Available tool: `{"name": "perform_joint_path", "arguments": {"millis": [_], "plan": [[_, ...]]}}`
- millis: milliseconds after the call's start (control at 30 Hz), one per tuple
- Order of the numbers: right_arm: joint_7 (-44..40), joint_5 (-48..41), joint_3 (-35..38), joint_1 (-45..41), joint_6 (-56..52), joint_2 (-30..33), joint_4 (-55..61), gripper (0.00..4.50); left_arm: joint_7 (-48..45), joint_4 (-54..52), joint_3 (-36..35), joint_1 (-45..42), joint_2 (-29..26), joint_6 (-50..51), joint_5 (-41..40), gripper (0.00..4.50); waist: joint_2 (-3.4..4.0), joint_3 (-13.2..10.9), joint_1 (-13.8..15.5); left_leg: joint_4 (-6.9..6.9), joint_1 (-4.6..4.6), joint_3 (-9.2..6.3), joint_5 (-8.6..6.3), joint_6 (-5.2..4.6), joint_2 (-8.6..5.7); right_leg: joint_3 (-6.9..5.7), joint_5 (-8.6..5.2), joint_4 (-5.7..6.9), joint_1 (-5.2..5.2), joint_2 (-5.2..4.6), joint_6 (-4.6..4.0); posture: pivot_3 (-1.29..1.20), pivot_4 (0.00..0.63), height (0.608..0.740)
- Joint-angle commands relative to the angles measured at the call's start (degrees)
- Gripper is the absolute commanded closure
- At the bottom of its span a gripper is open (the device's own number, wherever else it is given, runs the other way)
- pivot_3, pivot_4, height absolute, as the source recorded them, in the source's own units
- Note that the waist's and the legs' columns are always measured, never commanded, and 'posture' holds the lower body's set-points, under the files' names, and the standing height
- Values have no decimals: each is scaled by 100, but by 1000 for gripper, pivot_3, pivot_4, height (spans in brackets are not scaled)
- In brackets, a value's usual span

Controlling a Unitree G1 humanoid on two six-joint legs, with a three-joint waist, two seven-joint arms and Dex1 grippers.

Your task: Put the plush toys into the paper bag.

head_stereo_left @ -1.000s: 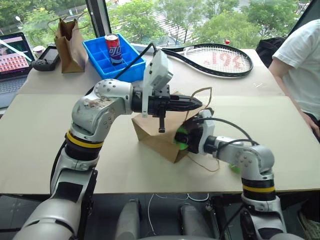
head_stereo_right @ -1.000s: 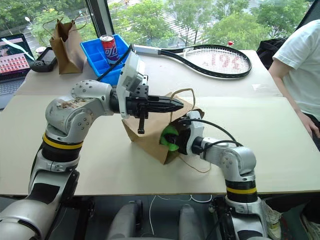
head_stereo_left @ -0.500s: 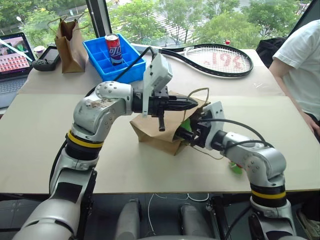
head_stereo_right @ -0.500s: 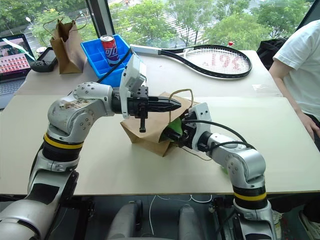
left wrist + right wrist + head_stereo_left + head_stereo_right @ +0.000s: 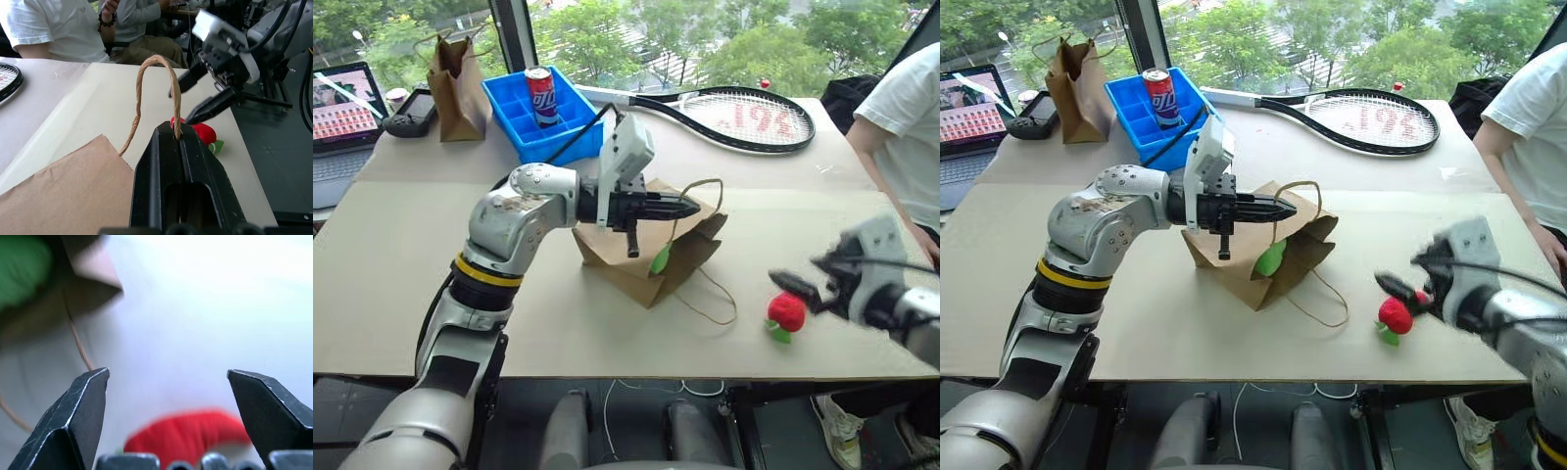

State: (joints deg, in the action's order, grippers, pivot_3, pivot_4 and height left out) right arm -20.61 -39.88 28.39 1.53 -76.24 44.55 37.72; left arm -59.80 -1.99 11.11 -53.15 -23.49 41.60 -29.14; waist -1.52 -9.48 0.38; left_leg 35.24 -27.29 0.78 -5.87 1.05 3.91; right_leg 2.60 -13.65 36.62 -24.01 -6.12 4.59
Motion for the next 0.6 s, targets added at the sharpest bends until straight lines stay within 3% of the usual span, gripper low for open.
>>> {"name": "perform_joint_path", "arguments": {"millis": [33,200,233,267,333,533,600], "plan": [[206,119,6,259,120,-360,175,221,-75,-76,-60,-183,27,-141,-2,4500,0,0,-23,2,1,0,0,0,0,1,0,2,1,0,0,0,150,740],[287,565,-336,584,607,-595,-201,221,-118,-56,-80,-230,21,-150,-2,4500,1,0,-42,6,3,-5,0,0,-3,2,-15,4,2,0,-25,0,150,740],[230,571,-323,589,713,-599,-213,721,-124,-45,-85,-238,17,-158,6,4500,0,0,-39,6,3,-5,0,0,-4,3,-16,4,3,1,-28,0,150,740],[183,558,-294,568,776,-604,-212,862,-131,-28,-90,-251,13,-167,12,4500,0,0,-37,7,5,-7,0,0,-3,1,-16,3,6,0,-28,0,150,740],[-35,575,-328,533,963,-408,-163,1595,-128,3,-105,-273,12,-186,23,4500,0,0,-38,8,4,-6,0,0,-4,2,-16,3,5,1,-27,0,150,740],[-1470,705,-1065,561,1818,1130,429,3655,-117,22,-115,-290,19,-213,26,4500,2,-1,-50,8,5,-9,0,0,-4,1,-24,4,5,2,-10,0,150,740],[-1731,472,-1170,247,1834,1326,563,4341,-110,43,-120,-300,28,-227,32,4500,2,-1,-55,8,5,-10,0,0,-3,-1,-25,4,5,2,-8,0,150,740]]}}
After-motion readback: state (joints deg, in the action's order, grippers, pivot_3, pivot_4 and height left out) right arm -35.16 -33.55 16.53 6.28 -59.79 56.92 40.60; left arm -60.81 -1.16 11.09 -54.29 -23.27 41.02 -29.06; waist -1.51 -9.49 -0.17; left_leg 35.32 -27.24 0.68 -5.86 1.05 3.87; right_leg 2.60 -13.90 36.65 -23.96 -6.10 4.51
